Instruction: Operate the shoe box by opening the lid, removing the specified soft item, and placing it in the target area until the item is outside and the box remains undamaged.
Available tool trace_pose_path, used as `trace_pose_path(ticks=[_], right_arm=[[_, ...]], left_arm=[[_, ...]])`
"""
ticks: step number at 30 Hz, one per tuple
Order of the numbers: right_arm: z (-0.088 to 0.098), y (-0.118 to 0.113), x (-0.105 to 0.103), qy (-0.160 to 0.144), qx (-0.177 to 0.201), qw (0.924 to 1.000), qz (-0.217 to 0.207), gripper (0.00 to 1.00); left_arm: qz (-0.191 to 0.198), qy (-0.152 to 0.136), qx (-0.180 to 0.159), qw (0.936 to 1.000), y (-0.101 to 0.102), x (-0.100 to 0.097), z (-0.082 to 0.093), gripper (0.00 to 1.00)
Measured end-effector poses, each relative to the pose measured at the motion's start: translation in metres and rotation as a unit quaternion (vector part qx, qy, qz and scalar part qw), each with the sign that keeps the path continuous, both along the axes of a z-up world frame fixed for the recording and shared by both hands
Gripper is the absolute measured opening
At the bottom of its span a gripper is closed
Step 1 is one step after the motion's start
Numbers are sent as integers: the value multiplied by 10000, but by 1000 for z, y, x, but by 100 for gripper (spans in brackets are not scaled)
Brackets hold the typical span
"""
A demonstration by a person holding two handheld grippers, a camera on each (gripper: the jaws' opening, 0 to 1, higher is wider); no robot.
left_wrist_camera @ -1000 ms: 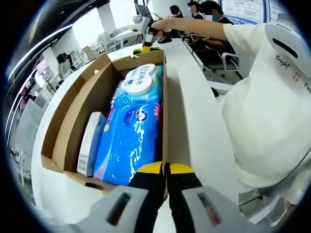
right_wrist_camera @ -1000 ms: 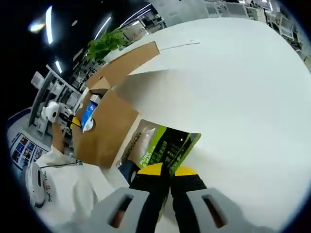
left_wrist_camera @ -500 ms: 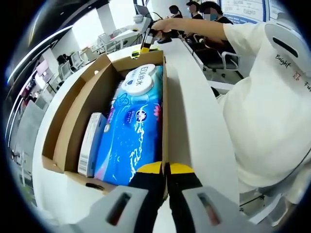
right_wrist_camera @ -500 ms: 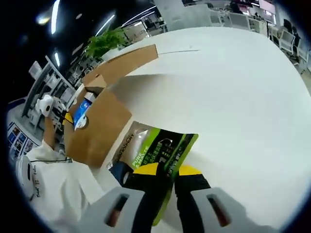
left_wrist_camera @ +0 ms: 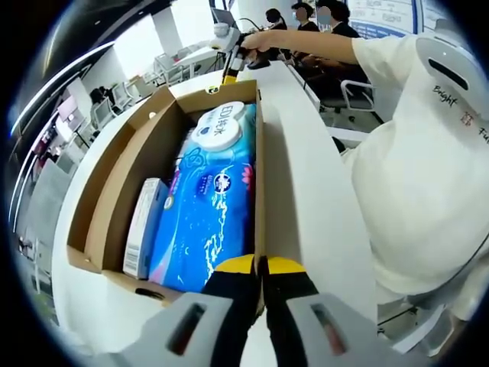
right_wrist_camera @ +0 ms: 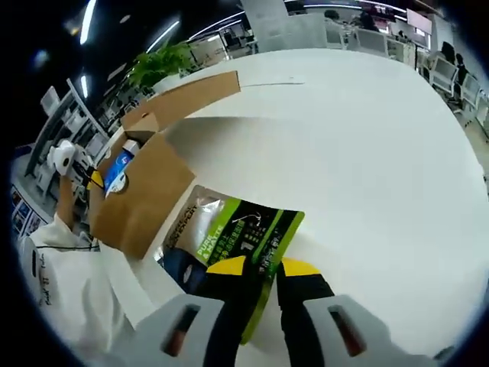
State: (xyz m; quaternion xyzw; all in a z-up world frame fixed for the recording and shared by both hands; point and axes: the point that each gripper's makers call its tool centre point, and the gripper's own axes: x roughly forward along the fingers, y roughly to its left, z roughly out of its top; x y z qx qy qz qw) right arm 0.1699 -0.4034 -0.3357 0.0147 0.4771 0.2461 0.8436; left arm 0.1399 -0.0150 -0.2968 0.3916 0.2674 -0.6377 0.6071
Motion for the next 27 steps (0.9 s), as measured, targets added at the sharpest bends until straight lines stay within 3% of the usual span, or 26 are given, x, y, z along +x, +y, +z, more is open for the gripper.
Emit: trace_pose_path(ticks=[6,11,17,20,25,27], right_arm=[[-2,-14,6,-7,-47,10000,18,14],[1,-27,10,-184,-373,9991,-15,15],[10,-30,13,-339,-273,9989,-148,18],[13,-26,11,-548,-317,9978,-215,19],[34,-27,21,-1441,-323,9880,-456,24],[37,-24,19,-1547,-272,9864,-483,29]], left_arm=[[-5,0,4,10000,0,0,0,2],[-5,-5,0,10000,0,0,0,2],[-4,-12,-9,10000,0,0,1,2],[-7,-21,-18,10000,0,0,1,2],[-17,-30,-38,10000,-1,-1,1,3],[-19,-29,-34,10000,-1,-1,1,3]])
